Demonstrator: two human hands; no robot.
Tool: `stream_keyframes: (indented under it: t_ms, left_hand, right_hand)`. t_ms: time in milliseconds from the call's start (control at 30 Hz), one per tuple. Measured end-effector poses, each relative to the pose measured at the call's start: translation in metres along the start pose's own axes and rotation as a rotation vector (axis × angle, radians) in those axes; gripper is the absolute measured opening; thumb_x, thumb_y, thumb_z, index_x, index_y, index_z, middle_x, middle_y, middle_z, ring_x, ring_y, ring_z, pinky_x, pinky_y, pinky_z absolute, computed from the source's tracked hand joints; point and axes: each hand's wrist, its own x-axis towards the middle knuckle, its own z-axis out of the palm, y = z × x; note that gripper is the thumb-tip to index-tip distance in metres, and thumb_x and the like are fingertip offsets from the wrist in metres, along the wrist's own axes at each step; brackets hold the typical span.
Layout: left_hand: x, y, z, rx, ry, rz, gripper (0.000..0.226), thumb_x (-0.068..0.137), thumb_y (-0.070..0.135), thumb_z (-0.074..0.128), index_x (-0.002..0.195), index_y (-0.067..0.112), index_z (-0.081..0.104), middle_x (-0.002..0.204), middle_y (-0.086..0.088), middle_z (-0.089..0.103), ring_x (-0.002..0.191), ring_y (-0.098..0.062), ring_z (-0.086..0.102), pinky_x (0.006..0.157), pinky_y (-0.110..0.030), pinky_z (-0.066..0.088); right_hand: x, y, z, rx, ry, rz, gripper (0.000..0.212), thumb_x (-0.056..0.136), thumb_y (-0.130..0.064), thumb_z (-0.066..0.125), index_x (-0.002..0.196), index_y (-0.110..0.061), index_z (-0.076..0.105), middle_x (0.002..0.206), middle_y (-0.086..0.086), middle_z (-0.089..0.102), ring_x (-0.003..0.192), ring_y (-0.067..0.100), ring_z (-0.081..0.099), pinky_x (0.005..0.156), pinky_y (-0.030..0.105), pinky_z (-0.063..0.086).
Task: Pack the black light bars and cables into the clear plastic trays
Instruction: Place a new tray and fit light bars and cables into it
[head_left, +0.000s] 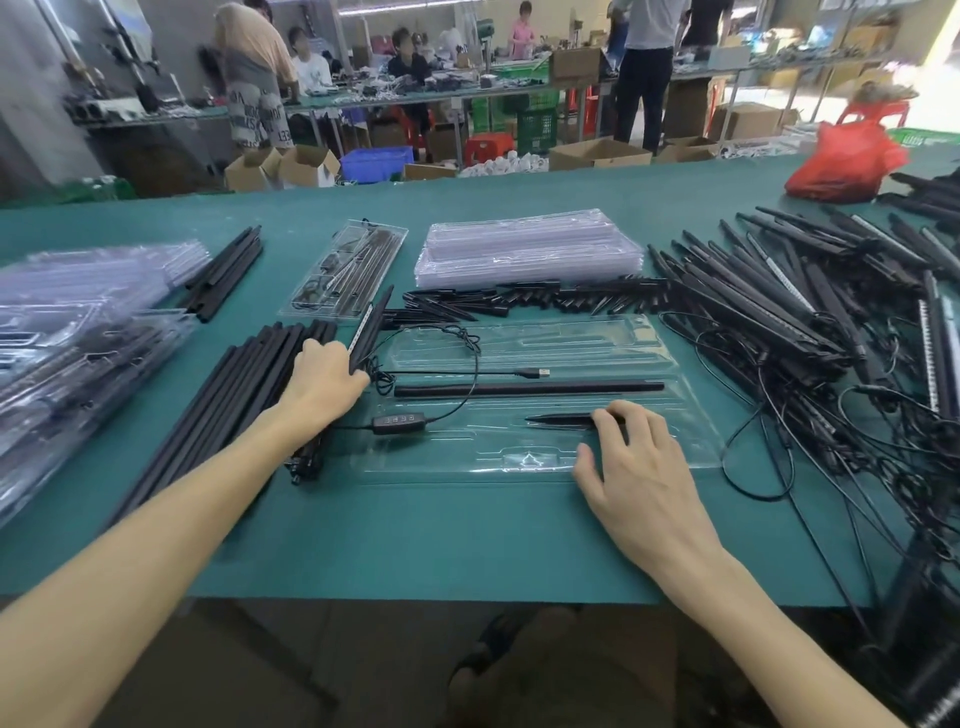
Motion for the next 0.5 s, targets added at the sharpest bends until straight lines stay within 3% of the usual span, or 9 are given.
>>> stream_keyframes:
  t_ms: [133, 200, 300, 367, 500]
  left_hand:
    - [-0.005, 0.007, -0.01, -0.101, 0.063, 0.055, 0.019, 0.094, 0.016, 0.056, 0.083, 0.001, 0.05, 0.101, -0.02, 0.048, 0.059, -0.03, 0.048, 0.053, -0.035, 0.038]
    - [-0.005, 0.012, -0.017, -0.198, 0.071, 0.077, 0.016, 0.095, 0.015, 0.055, 0.086, 0.002, 0.05, 0.1, -0.018, 0.054, 0.057, -0.03, 0.062, 0.054, -0.039, 0.049]
    - [-0.004, 0.025, -0.029, -0.425, 0.043, 0.031, 0.016, 0.093, 0.013, 0.054, 0.095, -0.002, 0.053, 0.074, -0.013, 0.07, 0.044, -0.01, 0.064, 0.046, -0.026, 0.049]
    - [-0.005, 0.036, -0.035, -0.598, 0.008, -0.017, 0.016, 0.093, 0.013, 0.055, 0.098, -0.002, 0.056, 0.056, -0.005, 0.068, 0.039, -0.012, 0.059, 0.045, -0.026, 0.047]
    - [-0.016, 0.055, -0.036, -0.632, -0.168, 0.064, 0.008, 0.092, 0.012, 0.06, 0.097, 0.006, 0.057, 0.059, -0.006, 0.069, 0.05, -0.018, 0.063, 0.053, -0.036, 0.055]
  right_hand:
    - [0.0, 0.0, 0.0, -0.007, -0.009, 0.002, 0.041, 0.097, -0.031, 0.048, 0.123, -0.002, 0.06, 0.127, 0.015, 0.055, 0.121, 0.033, 0.05, 0.093, 0.046, 0.05]
    - [0.0, 0.0, 0.001, -0.007, -0.009, 0.001, 0.04, 0.097, -0.03, 0.049, 0.123, -0.002, 0.06, 0.127, 0.015, 0.055, 0.121, 0.033, 0.05, 0.093, 0.047, 0.05]
    - [0.0, 0.001, 0.001, -0.004, -0.009, 0.003, 0.04, 0.097, -0.03, 0.049, 0.123, -0.002, 0.06, 0.127, 0.015, 0.055, 0.121, 0.033, 0.05, 0.093, 0.047, 0.05]
    - [-0.001, 0.001, 0.001, -0.004, -0.008, 0.001, 0.04, 0.097, -0.031, 0.048, 0.123, -0.003, 0.06, 0.127, 0.014, 0.055, 0.121, 0.033, 0.05, 0.093, 0.046, 0.05]
    - [0.0, 0.001, 0.001, -0.007, -0.01, 0.001, 0.039, 0.097, -0.031, 0.049, 0.123, -0.003, 0.059, 0.128, 0.014, 0.055, 0.121, 0.032, 0.049, 0.094, 0.046, 0.049]
